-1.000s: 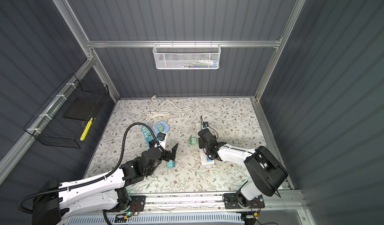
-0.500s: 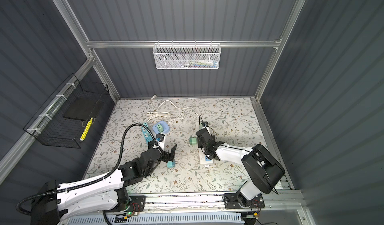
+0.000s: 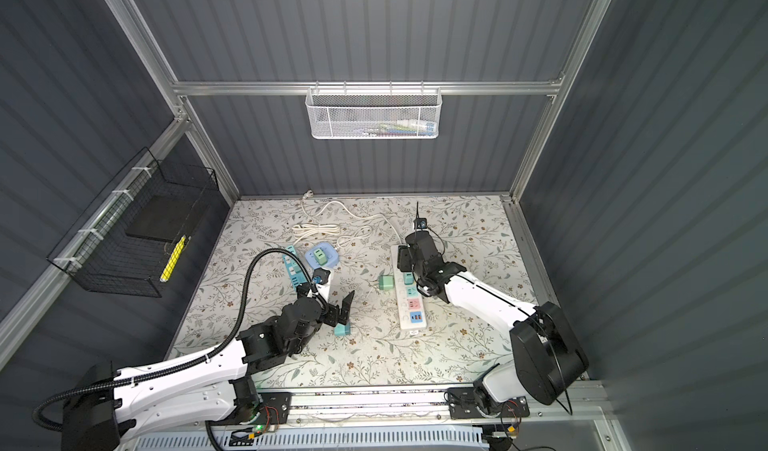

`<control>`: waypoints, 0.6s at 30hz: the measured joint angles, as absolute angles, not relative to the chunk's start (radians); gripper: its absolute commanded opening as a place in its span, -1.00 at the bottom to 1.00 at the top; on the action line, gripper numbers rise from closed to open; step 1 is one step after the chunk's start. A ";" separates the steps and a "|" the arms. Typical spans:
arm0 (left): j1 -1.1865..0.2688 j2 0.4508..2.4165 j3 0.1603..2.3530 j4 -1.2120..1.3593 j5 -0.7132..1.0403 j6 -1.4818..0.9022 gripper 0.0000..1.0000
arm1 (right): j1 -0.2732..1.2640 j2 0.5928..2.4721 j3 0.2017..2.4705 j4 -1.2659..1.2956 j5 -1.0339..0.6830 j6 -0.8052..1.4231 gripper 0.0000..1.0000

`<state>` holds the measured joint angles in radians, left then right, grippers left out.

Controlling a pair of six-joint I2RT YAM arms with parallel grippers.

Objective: Insert the plug
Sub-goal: 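Open right gripper and lift it off the plugged teal adapter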

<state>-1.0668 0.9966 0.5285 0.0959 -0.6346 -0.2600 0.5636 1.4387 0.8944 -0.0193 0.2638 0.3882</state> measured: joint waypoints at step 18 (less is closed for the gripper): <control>-1.066 1.074 0.596 0.037 -0.625 -0.275 1.00 | 0.530 1.449 0.748 -0.004 0.208 0.419 0.27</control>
